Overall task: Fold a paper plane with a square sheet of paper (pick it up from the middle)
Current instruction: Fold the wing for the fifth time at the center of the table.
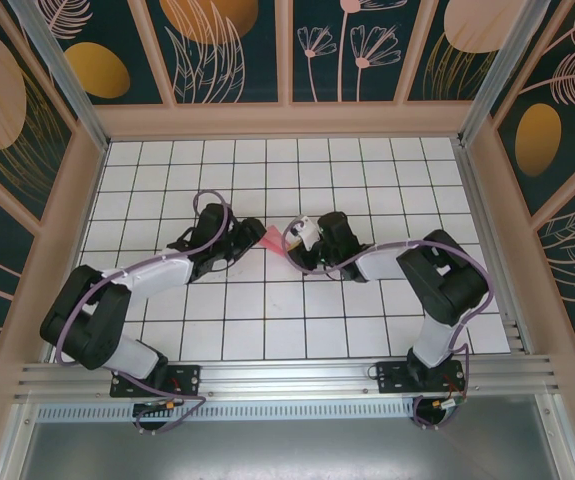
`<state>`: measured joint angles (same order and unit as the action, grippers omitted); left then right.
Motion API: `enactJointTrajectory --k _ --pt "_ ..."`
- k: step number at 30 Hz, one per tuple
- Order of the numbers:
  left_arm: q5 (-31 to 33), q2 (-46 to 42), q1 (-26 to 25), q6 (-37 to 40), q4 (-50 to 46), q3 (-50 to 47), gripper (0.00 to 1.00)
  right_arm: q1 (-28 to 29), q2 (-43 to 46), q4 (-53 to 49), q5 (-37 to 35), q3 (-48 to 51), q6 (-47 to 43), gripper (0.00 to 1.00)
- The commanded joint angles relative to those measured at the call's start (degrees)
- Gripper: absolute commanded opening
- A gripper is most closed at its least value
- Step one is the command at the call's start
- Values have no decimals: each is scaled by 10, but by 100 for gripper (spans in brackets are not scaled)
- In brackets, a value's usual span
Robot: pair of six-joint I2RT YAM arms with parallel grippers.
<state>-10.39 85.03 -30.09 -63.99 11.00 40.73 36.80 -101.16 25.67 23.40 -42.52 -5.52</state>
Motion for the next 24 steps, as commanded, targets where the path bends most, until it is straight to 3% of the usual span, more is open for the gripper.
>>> enactJointTrajectory --k 1,11,24 --pt "-28 -17 0 33 79 -22 59 -12 -20 -43 59 -25 45 0" --pt "-88 23 -4 27 184 -64 50 -35 -69 -121 111 -84 92 0" --pt "-129 104 -17 44 237 -36 39 -88 -108 -142 216 -108 163 0"
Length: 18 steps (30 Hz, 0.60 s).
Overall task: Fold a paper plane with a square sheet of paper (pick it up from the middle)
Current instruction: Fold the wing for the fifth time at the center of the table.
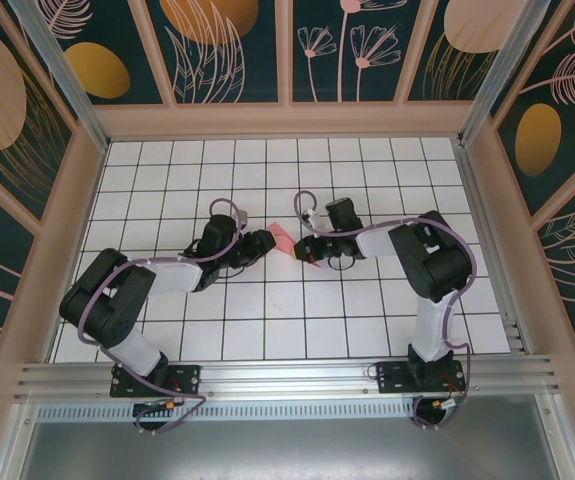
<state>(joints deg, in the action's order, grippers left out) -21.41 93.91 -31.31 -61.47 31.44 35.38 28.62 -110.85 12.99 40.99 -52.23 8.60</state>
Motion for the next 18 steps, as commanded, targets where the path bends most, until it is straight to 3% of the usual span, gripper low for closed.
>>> enactJointTrajectory --k 1,9,18 --pt "-20 20 -6 21 34 20 39 -9 -11 -15 46 -12 30 0" --pt "-22 56 -10 29 73 24 33 -15 -7 -13 105 -21 80 0" --pt "-24 89 -18 25 112 28 24 -18 -30 -39 122 -44 106 0"
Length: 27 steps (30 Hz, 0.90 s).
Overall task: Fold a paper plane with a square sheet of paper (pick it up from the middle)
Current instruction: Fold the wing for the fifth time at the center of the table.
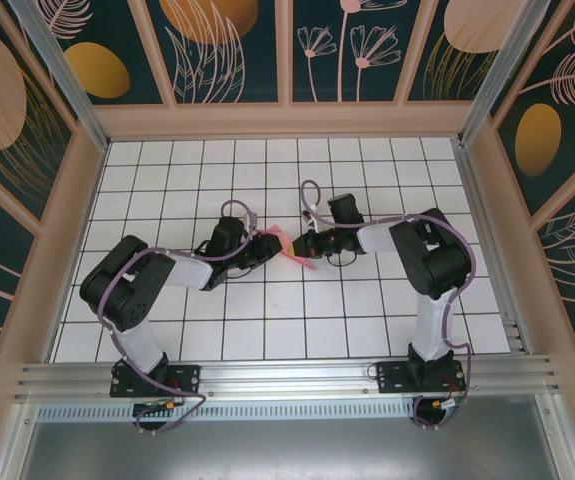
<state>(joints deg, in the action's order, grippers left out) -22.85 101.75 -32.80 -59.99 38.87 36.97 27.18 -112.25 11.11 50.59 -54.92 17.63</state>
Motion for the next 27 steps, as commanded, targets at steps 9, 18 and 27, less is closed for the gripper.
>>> enactJointTrajectory --k 9,18,27 --pt "2 34 -4 11 60 7 19 -11 -40 -38 29 -30 31 0" --pt "26 51 -4 10 58 12 16 -12 -46 -57 33 -35 16 0" --pt "43 74 -4 -1 45 23 13 -12 -46 -76 31 -44 4 0"
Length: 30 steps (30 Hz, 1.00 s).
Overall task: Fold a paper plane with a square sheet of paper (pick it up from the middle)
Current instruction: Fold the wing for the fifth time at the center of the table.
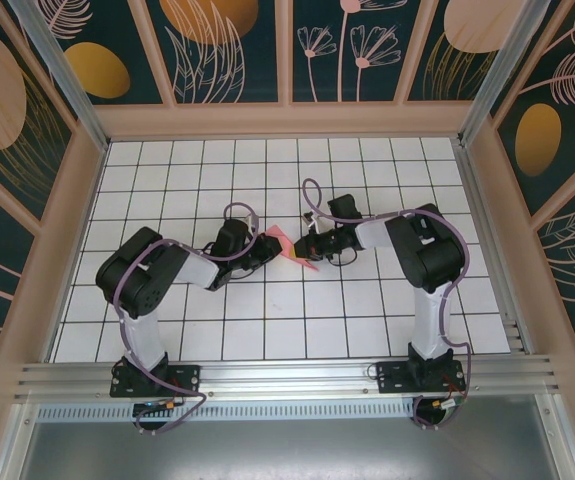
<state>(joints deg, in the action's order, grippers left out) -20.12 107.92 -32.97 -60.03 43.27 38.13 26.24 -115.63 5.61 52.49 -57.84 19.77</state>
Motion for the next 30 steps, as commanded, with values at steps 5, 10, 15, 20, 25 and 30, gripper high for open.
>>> enactJointTrajectory --k 5,10,15,20,25,30 --pt "26 20 -2 -11 -27 20 12 -3 -2 -32 8 -21 -30 11" --pt "37 24 -2 -14 -57 29 11 -2 13 -56 -10 -30 -62 21" --pt "41 26 -2 -17 -75 36 11 -3 33 -83 -29 -27 -124 25" --pt "46 25 -2 -15 -91 41 10 -3 57 -100 -40 -14 -183 28" --pt "48 27 -2 -15 -103 46 10 -1 75 -96 -41 8 -220 28" --pt "47 29 -2 -14 -109 50 10 3 74 -101 -68 13 -251 29"
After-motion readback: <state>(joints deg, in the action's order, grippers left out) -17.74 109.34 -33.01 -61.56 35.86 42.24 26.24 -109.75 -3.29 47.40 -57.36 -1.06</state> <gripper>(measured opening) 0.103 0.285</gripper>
